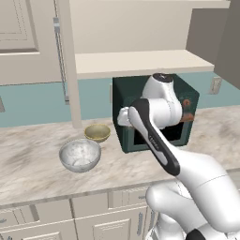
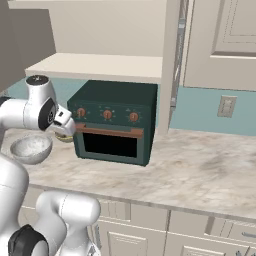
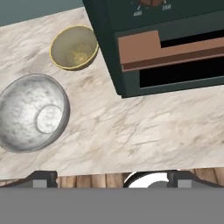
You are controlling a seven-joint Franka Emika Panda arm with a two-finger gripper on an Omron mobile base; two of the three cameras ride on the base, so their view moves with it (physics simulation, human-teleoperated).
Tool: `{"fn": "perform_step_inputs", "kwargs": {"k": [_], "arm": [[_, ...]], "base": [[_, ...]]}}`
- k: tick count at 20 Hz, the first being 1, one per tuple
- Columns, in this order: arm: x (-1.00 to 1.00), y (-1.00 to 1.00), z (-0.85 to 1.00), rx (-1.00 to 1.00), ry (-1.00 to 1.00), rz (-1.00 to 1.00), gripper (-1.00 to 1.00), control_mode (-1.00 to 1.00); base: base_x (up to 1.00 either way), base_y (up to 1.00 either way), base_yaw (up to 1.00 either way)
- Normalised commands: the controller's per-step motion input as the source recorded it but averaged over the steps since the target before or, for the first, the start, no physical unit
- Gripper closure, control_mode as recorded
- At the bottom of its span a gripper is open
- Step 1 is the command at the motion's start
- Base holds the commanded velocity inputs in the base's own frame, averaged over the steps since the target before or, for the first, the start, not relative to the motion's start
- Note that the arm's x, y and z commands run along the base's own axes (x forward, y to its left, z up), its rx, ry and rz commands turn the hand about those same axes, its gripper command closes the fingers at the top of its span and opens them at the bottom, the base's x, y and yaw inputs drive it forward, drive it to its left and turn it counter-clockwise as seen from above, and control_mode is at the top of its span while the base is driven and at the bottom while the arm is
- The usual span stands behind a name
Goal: Pick up the bowls on the counter and stack them on top of one another in the open cabinet. Place the smaller bowl on top of the larger bowl.
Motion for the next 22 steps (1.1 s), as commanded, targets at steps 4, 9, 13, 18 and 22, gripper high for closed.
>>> {"fn": "perform_step_inputs", "kwargs": {"k": [4, 9, 13, 18, 22], "arm": [[-0.02, 0.27, -0.07, 0.01, 0.0, 0.0, -1.0, -1.0], [-0.03, 0.26, -0.09, 0.02, 0.0, 0.0, -1.0, -1.0], [-0.02, 0.24, -0.11, 0.04, 0.0, -0.01, -1.0, -1.0], [0.0, 0.2, -0.14, 0.06, 0.0, -0.02, -1.0, -1.0], [0.0, 0.2, -0.18, 0.03, 0.0, -0.01, -1.0, -1.0]], "base": [[0.0, 0.0, 0.0], [0.0, 0.0, 0.0], [0.0, 0.0, 0.0], [0.0, 0.0, 0.0], [0.0, 0.0, 0.0]]}}
